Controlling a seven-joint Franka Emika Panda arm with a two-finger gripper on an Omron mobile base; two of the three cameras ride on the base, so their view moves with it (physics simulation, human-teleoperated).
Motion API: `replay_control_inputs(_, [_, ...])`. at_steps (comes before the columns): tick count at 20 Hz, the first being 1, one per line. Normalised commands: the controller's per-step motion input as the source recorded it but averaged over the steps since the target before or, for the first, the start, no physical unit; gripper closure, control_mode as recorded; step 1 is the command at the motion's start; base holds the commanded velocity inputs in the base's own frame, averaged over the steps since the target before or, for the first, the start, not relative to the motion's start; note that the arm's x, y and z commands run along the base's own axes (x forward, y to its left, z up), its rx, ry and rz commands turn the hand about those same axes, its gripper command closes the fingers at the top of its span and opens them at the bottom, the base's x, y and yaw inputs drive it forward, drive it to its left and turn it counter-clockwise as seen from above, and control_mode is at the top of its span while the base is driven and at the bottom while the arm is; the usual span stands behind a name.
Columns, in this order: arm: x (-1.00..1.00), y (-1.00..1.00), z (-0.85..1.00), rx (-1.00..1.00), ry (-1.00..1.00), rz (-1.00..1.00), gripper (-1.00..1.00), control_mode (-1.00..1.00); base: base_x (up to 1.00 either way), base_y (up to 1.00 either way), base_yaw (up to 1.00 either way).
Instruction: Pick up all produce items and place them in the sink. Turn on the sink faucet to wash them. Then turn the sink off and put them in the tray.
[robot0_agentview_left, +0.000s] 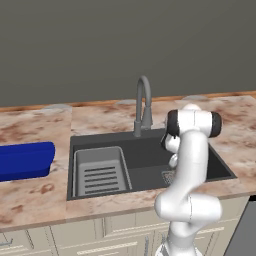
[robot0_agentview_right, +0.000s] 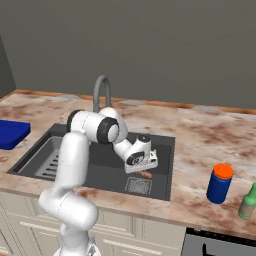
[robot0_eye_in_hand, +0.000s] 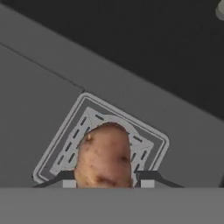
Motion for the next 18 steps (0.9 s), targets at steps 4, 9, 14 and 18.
replay_control_inputs(4, [-0.20, -0.01, 0.60, 0.00, -0.03, -0.05, 1.00, -1.00, 0.00, 0.00, 0.00])
replay_control_inputs(9, [-0.23, 0.00, 0.62, 0.00, -0.02, -0.06, 1.00, -1.00, 0.00, 0.00, 0.00])
replay_control_inputs(14, [-0.27, 0.00, 0.63, 0.00, 0.00, -0.08, 1.00, -1.00, 0.00, 0.00, 0.00])
replay_control_inputs(18, [-0.31, 0.00, 0.60, 0.00, 0.00, -0.08, 1.00, -1.00, 0.00, 0.00, 0.00])
